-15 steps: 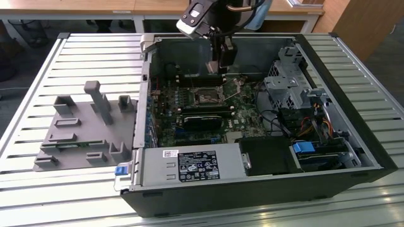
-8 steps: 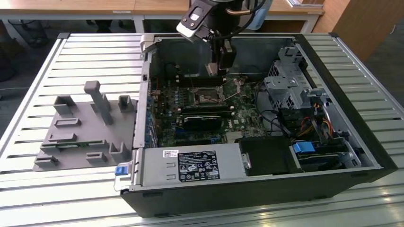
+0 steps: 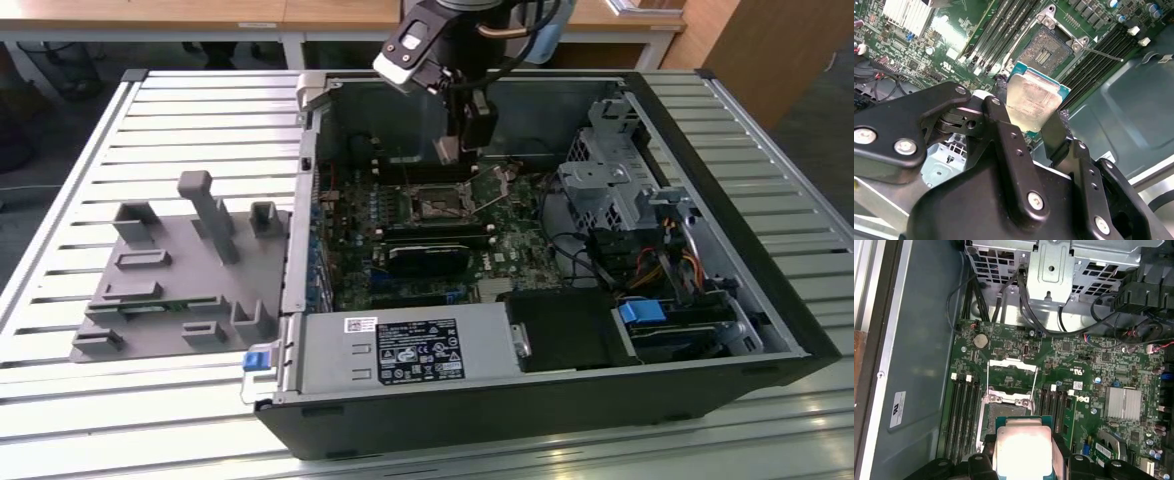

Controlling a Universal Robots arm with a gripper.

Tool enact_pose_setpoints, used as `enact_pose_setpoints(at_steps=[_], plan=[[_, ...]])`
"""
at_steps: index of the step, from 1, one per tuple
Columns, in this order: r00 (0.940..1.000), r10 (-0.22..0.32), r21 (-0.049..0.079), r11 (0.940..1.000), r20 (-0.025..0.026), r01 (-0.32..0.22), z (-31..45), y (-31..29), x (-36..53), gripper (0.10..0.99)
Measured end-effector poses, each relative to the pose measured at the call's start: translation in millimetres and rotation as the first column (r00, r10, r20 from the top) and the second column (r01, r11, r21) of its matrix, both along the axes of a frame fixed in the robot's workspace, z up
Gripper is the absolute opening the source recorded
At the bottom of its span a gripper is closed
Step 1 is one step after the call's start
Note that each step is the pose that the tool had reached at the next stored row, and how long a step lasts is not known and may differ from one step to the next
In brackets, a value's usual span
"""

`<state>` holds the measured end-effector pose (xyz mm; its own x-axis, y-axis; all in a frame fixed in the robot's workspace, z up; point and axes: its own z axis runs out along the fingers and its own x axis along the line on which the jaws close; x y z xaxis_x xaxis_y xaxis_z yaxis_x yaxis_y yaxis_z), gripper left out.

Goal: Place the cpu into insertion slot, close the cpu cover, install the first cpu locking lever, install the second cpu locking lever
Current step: 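Place the cpu into insertion slot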

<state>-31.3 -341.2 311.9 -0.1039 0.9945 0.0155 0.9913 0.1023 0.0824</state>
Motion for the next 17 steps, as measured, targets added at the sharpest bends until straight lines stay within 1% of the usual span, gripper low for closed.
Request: enact_pose_setpoints(at_steps=[11, 17], plan=[[1.0000, 0.000, 0.000, 1.0000, -0.0026, 0.000, -8.6, 0.6, 0.0, 0.525], [1.0000, 0.000, 0.000, 1.0000, -0.0027, 0.000, -9.9, 0.6, 0.0, 0.525]])
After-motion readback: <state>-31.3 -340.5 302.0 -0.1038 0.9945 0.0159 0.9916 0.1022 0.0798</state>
